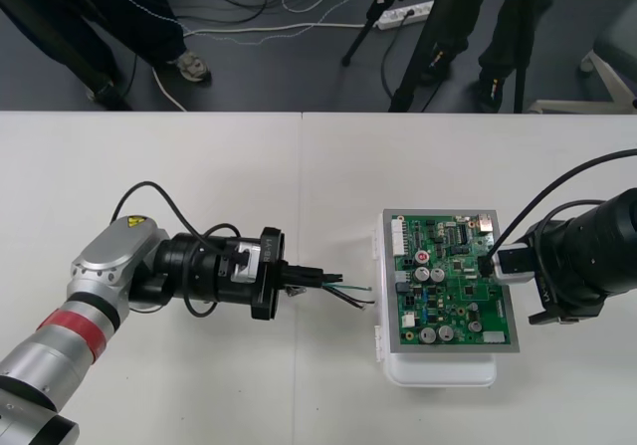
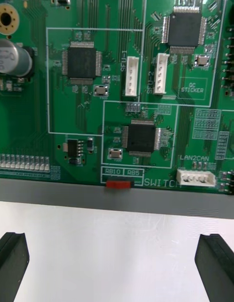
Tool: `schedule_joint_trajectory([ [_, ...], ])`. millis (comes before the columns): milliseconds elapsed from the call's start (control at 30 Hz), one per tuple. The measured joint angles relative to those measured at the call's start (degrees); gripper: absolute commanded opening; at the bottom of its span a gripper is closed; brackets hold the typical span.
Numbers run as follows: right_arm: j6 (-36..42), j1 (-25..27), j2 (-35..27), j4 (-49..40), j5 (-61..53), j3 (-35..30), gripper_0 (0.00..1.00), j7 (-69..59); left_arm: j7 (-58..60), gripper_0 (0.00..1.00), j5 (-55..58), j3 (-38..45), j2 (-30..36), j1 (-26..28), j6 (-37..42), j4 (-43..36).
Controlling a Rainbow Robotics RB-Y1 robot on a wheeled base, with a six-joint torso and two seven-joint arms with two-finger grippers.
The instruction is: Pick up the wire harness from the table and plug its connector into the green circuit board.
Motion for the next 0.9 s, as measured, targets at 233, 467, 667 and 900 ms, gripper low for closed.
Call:
schedule_joint_trajectory([
  [233, 0.0, -0.3, 2.7, 2.1, 1.2, 0.2, 1.0, 0.0, 7.8, 0.0, -0.1, -0.9, 0.0, 0.0, 1.3, -3.2],
  [467, 0.0, -0.3, 4.3, 2.4, 2.3, 0.2, 1.0, 0.0, 15.2, 0.0, -0.8, -1.0, 0.0, 0.0, 2.8, -5.9],
  [667, 0.0, -0.5, 4.9, 2.4, 2.6, 0.7, 1.0, 0.0, 15.2, 0.0, -1.7, -1.3, 0.0, 0.0, 4.4, -7.0],
  [900, 0.0, -0.6, 4.9, 2.4, 2.6, 1.1, 1.0, 1.9, 15.2, 0.0, -2.8, -2.2, -0.1, 0.0, 5.9, -7.7],
])
